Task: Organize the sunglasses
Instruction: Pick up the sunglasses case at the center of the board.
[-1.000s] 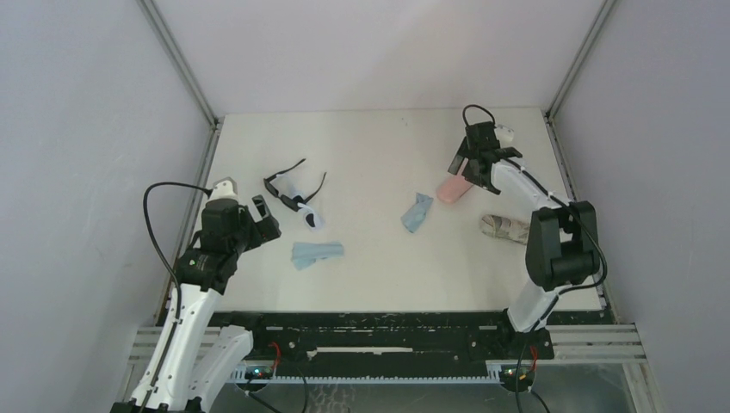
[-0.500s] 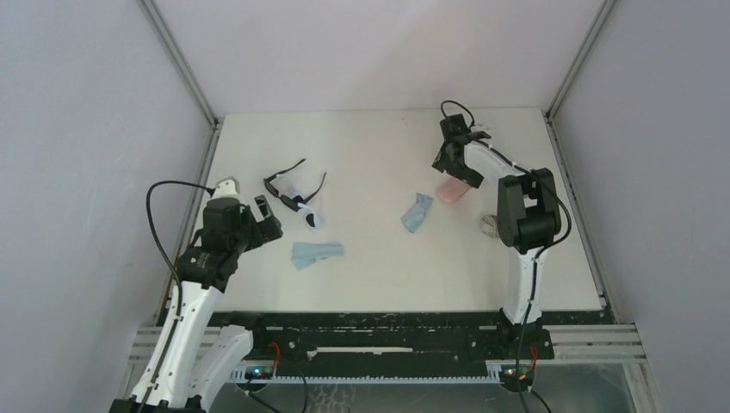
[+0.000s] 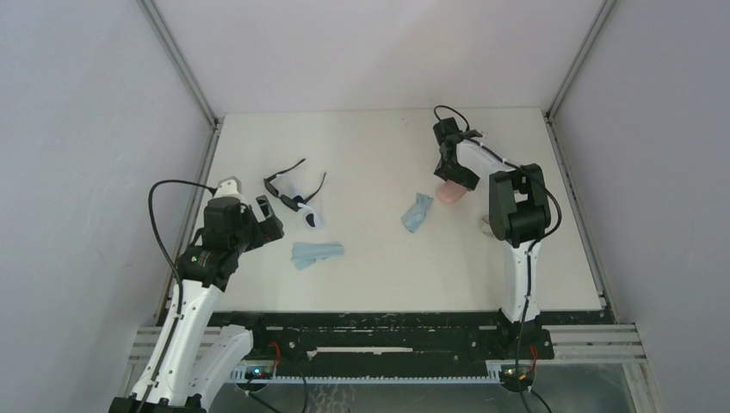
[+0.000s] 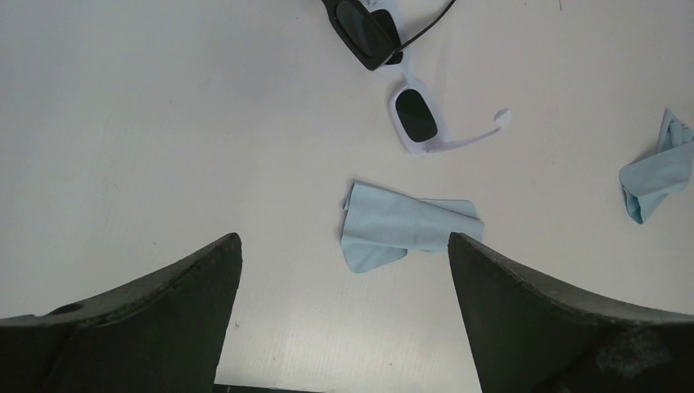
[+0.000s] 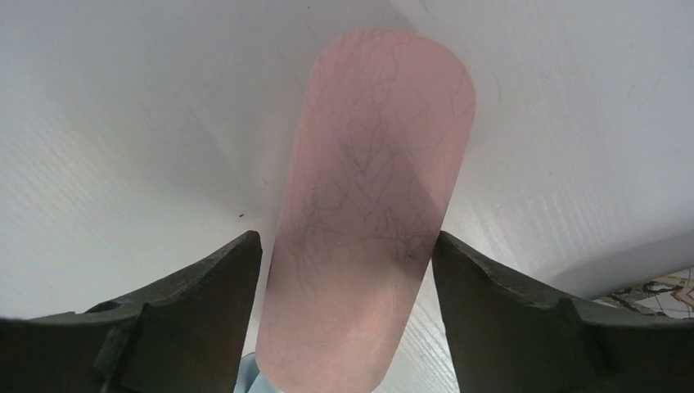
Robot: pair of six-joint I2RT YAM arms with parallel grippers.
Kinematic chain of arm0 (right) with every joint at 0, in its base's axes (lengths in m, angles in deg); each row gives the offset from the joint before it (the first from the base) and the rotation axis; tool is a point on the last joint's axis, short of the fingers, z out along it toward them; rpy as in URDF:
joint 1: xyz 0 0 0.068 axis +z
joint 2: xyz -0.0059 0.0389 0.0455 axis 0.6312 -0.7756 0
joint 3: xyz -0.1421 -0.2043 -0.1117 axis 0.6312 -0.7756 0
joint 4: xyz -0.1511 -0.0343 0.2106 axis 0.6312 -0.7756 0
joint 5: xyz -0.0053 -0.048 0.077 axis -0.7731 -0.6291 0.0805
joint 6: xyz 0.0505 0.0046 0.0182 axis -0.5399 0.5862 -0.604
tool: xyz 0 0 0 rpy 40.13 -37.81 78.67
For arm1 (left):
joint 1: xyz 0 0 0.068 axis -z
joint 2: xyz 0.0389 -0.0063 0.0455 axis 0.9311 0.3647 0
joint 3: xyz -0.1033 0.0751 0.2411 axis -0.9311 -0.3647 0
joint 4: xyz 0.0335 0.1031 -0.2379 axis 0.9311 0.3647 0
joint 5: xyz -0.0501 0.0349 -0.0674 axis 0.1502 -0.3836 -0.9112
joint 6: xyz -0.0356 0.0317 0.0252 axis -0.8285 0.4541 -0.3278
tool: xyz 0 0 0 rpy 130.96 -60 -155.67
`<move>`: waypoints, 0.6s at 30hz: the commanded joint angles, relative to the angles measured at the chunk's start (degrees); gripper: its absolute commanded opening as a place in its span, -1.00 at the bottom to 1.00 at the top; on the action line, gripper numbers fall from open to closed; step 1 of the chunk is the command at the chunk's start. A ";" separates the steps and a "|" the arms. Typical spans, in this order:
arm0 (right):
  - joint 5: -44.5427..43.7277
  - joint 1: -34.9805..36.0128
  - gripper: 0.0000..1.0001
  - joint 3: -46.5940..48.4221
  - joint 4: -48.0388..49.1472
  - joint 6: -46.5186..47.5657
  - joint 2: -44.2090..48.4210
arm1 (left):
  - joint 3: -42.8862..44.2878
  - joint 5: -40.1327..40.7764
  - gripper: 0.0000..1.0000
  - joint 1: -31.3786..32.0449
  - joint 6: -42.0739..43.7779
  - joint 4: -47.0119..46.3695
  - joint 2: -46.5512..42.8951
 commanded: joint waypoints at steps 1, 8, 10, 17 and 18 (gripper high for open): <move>-0.18 -0.12 0.40 -1.51 2.99 1.84 2.83 | 1.50 -1.12 0.99 -0.41 1.45 -2.03 0.01; 4.46 0.56 0.02 -8.56 11.59 11.64 10.20 | 1.54 -1.31 0.99 -0.41 1.46 -2.12 0.03; 7.25 0.55 -0.15 -11.55 13.81 14.98 12.92 | 1.53 -1.41 0.99 -0.36 1.46 -2.19 -0.07; 16.91 1.89 -0.52 -20.30 16.08 24.81 24.36 | 1.45 -1.81 0.99 -0.42 1.42 -2.40 -0.79; 18.05 2.70 -0.53 -21.53 16.08 25.66 26.13 | 1.32 -2.75 0.99 -0.52 1.50 -2.64 -0.96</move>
